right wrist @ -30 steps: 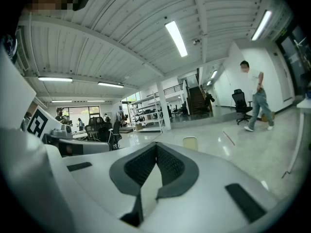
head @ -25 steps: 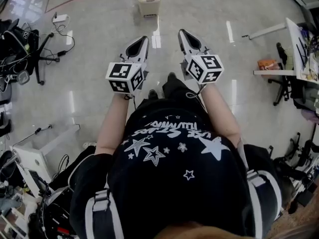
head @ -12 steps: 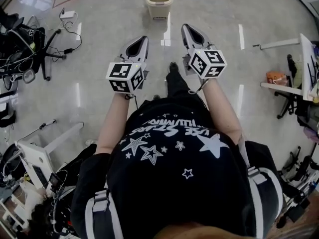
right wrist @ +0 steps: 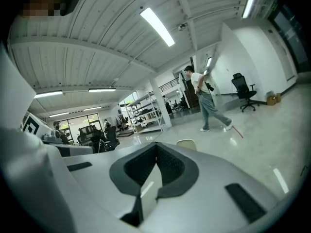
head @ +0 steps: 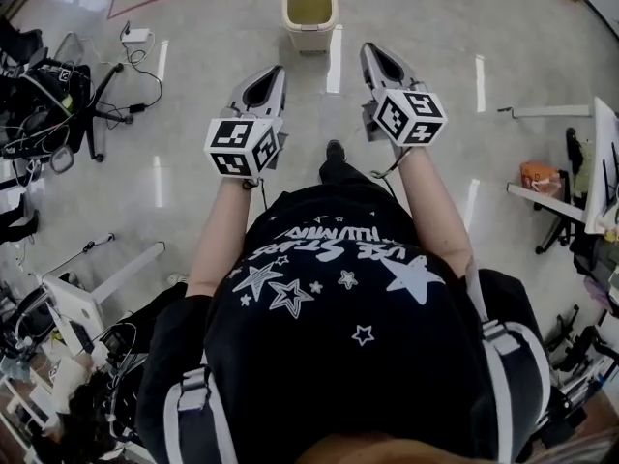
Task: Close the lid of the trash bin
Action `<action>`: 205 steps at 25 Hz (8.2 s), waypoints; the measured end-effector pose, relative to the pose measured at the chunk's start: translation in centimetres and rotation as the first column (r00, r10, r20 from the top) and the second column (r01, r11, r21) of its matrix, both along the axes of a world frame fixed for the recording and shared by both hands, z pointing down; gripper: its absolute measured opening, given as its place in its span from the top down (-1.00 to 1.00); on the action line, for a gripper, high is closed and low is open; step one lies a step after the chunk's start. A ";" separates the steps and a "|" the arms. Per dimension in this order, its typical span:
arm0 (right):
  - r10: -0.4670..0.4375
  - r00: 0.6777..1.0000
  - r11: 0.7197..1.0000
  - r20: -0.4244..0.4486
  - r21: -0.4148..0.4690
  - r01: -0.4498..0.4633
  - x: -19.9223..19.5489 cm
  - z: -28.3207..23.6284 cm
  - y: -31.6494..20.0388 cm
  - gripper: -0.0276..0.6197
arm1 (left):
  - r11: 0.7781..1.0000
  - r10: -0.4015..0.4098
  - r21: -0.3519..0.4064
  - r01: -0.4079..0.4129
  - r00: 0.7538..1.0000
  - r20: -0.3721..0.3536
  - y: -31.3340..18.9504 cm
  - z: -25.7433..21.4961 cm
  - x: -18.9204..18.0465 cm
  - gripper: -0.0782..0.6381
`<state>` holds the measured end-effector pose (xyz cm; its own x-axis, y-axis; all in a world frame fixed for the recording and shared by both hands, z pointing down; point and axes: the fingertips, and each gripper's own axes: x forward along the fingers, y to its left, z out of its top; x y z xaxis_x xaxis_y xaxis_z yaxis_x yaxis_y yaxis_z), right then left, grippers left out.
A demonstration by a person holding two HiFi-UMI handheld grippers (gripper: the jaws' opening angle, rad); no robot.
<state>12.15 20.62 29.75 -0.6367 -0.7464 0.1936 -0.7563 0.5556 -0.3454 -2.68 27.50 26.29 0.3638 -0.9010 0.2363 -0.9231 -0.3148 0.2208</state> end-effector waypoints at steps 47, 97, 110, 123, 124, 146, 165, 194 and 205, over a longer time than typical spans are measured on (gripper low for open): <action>0.047 0.995 0.994 -0.083 -0.097 -0.055 -8.5 2.4 -31.6 0.90 | 0.994 0.048 -0.093 -0.060 0.990 -0.129 -34.2 3.9 -7.9 0.75; -0.096 0.986 0.907 -0.138 -0.420 0.030 -11.4 23.2 -56.0 0.90 | 0.920 -0.030 -0.392 0.012 0.999 -0.040 -60.4 22.8 -9.0 0.75; -0.209 0.968 0.872 -0.139 -0.475 0.120 -13.5 27.7 -56.2 0.90 | 0.903 -0.048 -0.424 0.067 0.997 0.054 -62.5 28.6 -11.5 0.75; -0.205 0.962 0.877 -0.179 -0.470 0.100 -12.9 28.1 -54.7 0.90 | 0.911 -0.067 -0.406 0.070 0.998 0.021 -60.8 28.7 -11.6 0.75; -0.203 0.963 0.875 -0.178 -0.474 0.097 -12.7 28.2 -54.4 0.90 | 0.912 -0.069 -0.404 0.070 0.997 0.016 -60.5 28.7 -11.5 0.75; -0.173 0.957 0.817 -0.232 -0.576 0.007 -13.0 31.7 -45.7 0.90 | 0.877 0.087 -0.467 -0.116 0.993 -0.082 -50.8 31.5 -9.8 0.75; -0.094 0.966 0.744 -0.241 -0.662 -0.093 -11.4 39.0 -37.7 0.90 | 0.801 0.190 -0.567 -0.193 0.980 -0.065 -46.0 36.7 -9.1 0.75; -0.317 0.920 0.692 -0.231 -0.719 0.058 -11.6 49.2 -34.2 0.90 | 0.610 0.043 -0.792 0.001 0.998 0.035 -39.3 51.2 -7.8 0.75; -0.337 0.909 0.677 -0.244 -0.734 0.054 -11.7 49.7 -34.2 0.90 | 0.576 0.048 -0.818 0.005 0.998 0.040 -39.4 52.3 -7.8 0.75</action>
